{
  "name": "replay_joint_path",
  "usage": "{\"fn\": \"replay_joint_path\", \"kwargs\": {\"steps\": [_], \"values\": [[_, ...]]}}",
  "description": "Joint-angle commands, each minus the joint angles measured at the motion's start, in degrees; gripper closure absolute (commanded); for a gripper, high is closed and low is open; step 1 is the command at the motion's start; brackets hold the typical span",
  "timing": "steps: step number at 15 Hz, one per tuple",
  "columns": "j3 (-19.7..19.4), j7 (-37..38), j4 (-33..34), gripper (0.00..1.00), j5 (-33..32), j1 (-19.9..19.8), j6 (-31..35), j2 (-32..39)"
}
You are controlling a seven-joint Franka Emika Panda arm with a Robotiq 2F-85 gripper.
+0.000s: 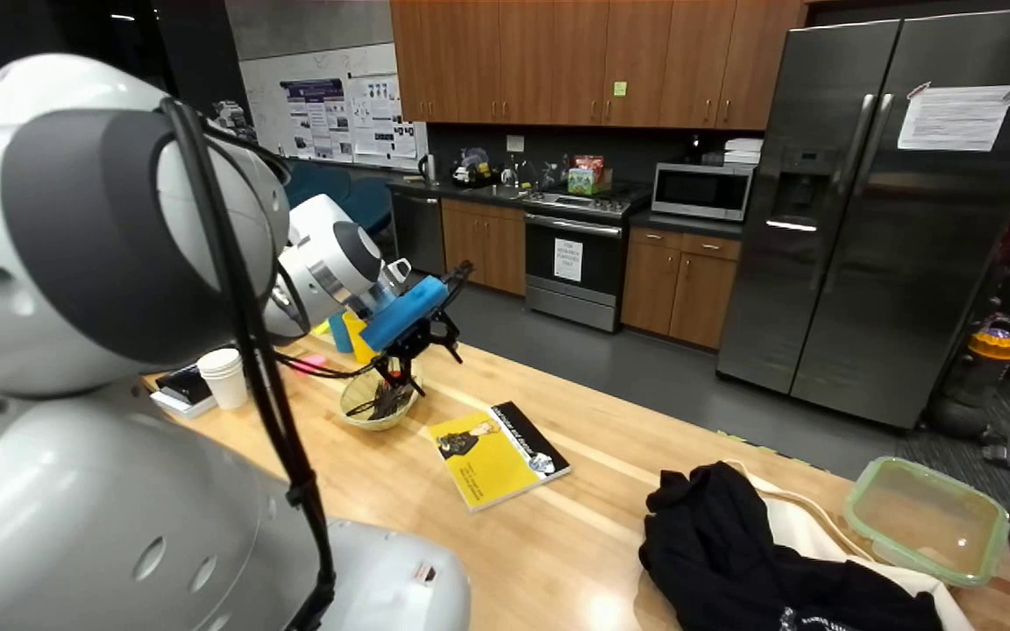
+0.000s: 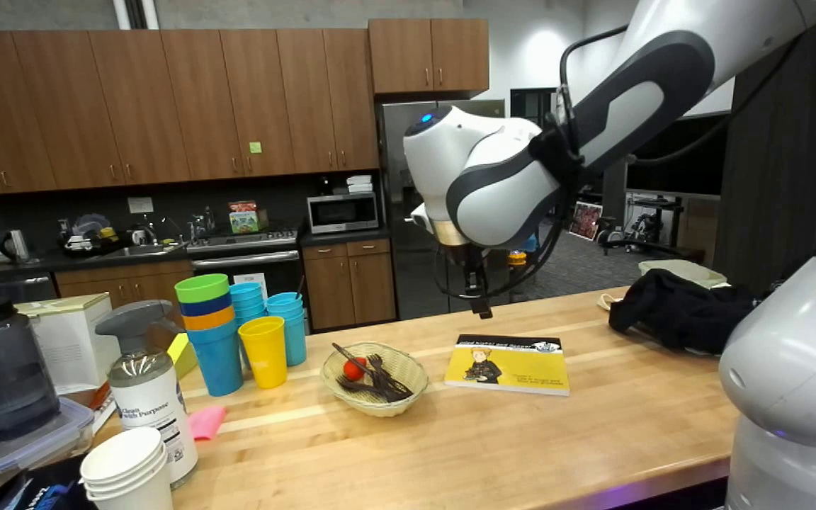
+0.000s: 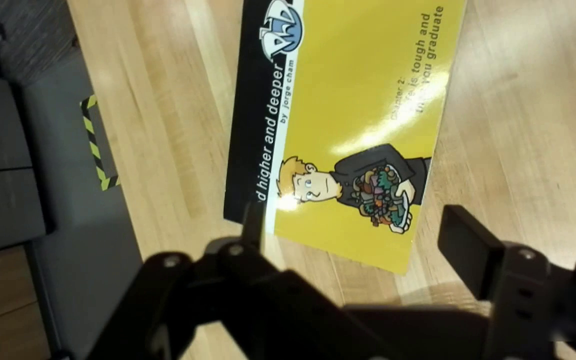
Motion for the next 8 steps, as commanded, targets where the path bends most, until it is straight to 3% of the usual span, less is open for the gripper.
{"fn": "replay_joint_path", "kwargs": {"steps": [1,8], "values": [[1.67,-1.93,6.33,0.0,-4.55,1.47,-3.83,4.99],[6.08,-4.0,16.86,0.0,-11.07,3.54,-9.77,14.55]]}}
